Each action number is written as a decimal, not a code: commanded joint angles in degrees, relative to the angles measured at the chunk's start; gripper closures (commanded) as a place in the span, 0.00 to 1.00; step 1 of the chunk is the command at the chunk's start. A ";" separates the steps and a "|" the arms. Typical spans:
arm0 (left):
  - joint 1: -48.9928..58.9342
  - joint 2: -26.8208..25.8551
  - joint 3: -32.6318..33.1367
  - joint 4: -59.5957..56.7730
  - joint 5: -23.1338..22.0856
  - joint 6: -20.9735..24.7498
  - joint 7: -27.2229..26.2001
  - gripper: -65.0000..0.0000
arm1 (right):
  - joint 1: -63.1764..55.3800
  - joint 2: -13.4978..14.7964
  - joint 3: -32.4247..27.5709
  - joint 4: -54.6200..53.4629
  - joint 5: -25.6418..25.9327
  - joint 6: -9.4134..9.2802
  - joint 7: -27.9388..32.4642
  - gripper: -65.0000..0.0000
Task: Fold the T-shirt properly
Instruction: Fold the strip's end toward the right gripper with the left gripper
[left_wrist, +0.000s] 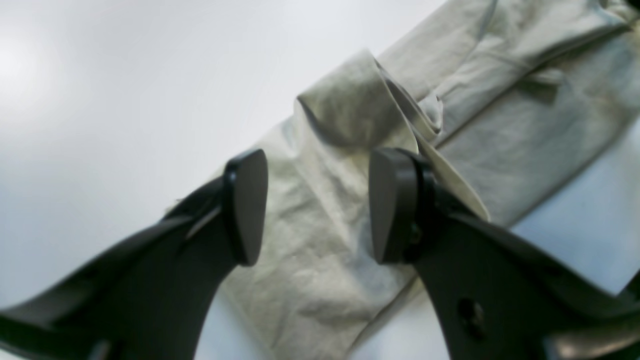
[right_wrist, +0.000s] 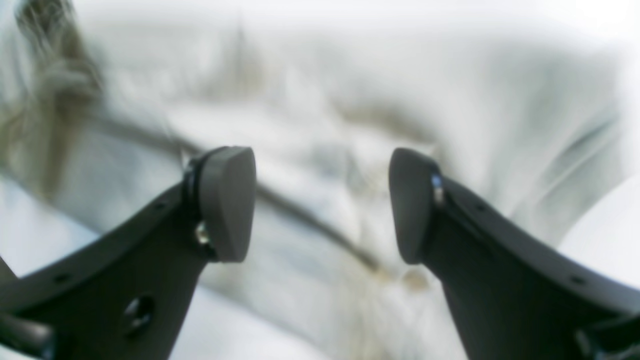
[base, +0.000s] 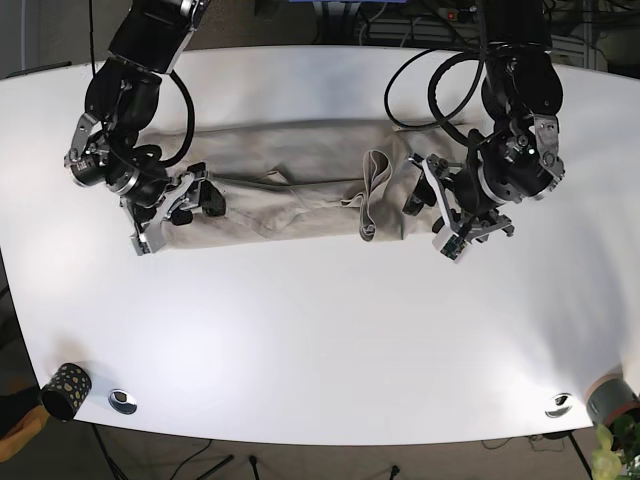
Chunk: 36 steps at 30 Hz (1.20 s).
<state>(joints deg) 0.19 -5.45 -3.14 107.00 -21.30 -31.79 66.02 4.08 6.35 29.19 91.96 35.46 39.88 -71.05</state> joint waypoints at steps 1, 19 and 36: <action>-0.58 -0.04 0.10 -1.64 -0.72 -0.34 -1.01 0.63 | 1.33 0.55 0.39 1.09 2.47 0.12 -0.82 0.40; -5.42 0.22 25.95 -8.41 5.52 -2.63 -1.01 0.81 | 0.28 0.55 0.57 1.18 3.00 0.12 -1.26 0.40; -8.41 1.72 6.43 -9.99 9.39 -4.82 -1.71 0.81 | 0.36 0.55 0.57 1.18 3.35 0.12 -1.17 0.40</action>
<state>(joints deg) -7.11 -3.90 3.42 97.30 -11.16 -36.51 66.11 3.38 6.33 29.65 92.09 37.65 39.90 -73.34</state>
